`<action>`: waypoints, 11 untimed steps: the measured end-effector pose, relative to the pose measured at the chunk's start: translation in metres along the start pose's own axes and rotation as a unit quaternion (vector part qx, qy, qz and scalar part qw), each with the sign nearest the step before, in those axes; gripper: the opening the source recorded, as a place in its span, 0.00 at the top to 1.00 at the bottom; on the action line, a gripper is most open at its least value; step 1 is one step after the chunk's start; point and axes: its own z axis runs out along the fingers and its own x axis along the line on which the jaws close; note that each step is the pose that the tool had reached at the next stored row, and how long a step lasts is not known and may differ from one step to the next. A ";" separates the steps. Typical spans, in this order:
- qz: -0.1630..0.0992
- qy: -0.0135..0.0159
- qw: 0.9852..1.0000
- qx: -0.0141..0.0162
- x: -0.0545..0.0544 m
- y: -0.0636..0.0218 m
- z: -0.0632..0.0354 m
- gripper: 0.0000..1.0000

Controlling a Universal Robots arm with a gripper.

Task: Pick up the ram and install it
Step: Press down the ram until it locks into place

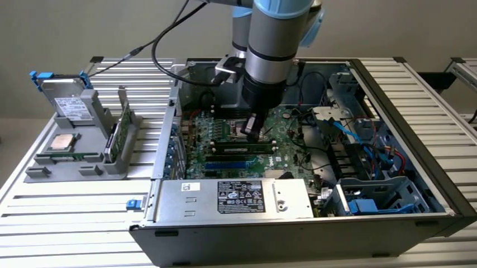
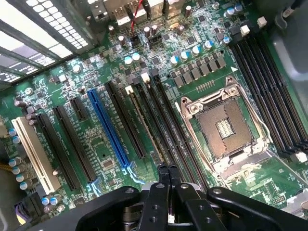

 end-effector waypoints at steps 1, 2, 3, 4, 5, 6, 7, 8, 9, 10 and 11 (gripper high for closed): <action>0.007 0.000 1.000 0.000 0.000 0.0000 0.0002 0.90; 0.014 -0.001 1.000 0.000 0.000 0.0000 0.0005 0.90; 0.020 -0.001 1.000 0.000 0.000 -0.0001 0.0008 0.90; 0.027 -0.002 1.000 0.001 0.000 -0.0001 0.0012 0.90; 0.034 -0.002 0.999 0.001 0.000 -0.0001 0.0016 0.90; 0.040 -0.003 0.999 0.001 0.000 -0.0001 0.0020 0.90; 0.045 -0.003 0.999 0.001 0.000 -0.0002 0.0022 0.90; 0.051 -0.003 0.999 0.001 0.000 -0.0002 0.0026 0.90; 0.057 -0.003 0.998 0.002 0.000 -0.0002 0.0029 0.90; 0.062 -0.003 0.998 0.002 0.000 -0.0002 0.0032 0.90; 0.067 -0.003 0.998 0.002 0.000 -0.0002 0.0033 0.90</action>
